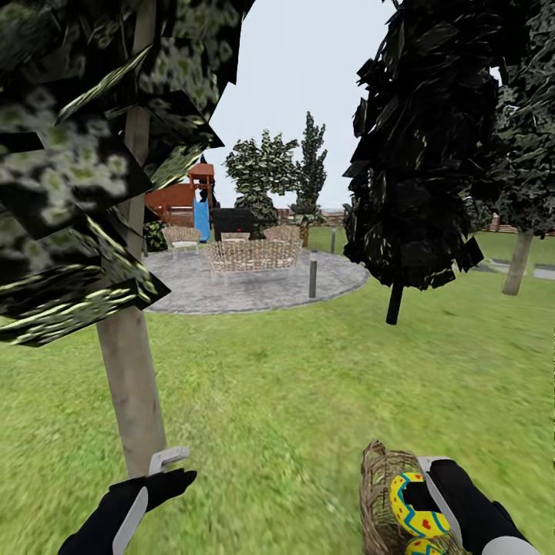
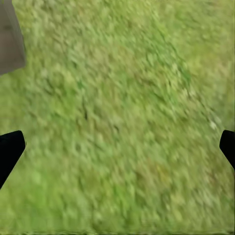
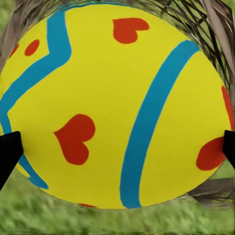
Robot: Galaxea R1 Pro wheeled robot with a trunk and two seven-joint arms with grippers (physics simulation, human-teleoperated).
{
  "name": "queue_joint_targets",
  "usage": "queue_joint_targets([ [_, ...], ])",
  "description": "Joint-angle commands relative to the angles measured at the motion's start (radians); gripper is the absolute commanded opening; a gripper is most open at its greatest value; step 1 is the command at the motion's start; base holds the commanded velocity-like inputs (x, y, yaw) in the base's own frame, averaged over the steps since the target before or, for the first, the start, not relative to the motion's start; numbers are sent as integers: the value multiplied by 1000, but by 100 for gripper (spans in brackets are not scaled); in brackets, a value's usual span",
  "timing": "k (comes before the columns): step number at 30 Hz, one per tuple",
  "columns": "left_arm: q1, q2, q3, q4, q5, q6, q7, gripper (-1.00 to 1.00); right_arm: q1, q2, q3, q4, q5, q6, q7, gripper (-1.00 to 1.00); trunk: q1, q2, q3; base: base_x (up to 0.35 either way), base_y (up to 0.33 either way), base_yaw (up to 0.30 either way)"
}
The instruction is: Take the three Easter eggs out of the wicker basket on the lawn in the garden, then place them on the lawn next to a single tree (choose any tree) so that all three eggs are next to the same tree and none are left in the basket.
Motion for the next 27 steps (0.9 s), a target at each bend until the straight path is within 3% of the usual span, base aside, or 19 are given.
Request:
queue_joint_targets([
  [1, 0, 0, 3, -1, 3, 6, -4, 100, 0, 0, -1, -1, -1, 5, -3, -100, -5, 7, 2, -324, 0, 12],
  [5, -1, -4, 3, -1, 3, 6, -4, 100, 0, 0, -1, -1, -1, 4, -3, -100, -20, 35, 15, -278, 0, 2],
  [13, 0, -5, 3, -1, 3, 6, -3, 100, 0, 1, 2, 0, 4, 0, -3, -100, -51, 91, 40, -20, 0, 13],
  [27, 0, -6, 3, -1, 4, 6, -4, 100, 0, 2, 7, 2, 7, -1, -4, -100, -104, 189, 84, -63, 29, 272],
])
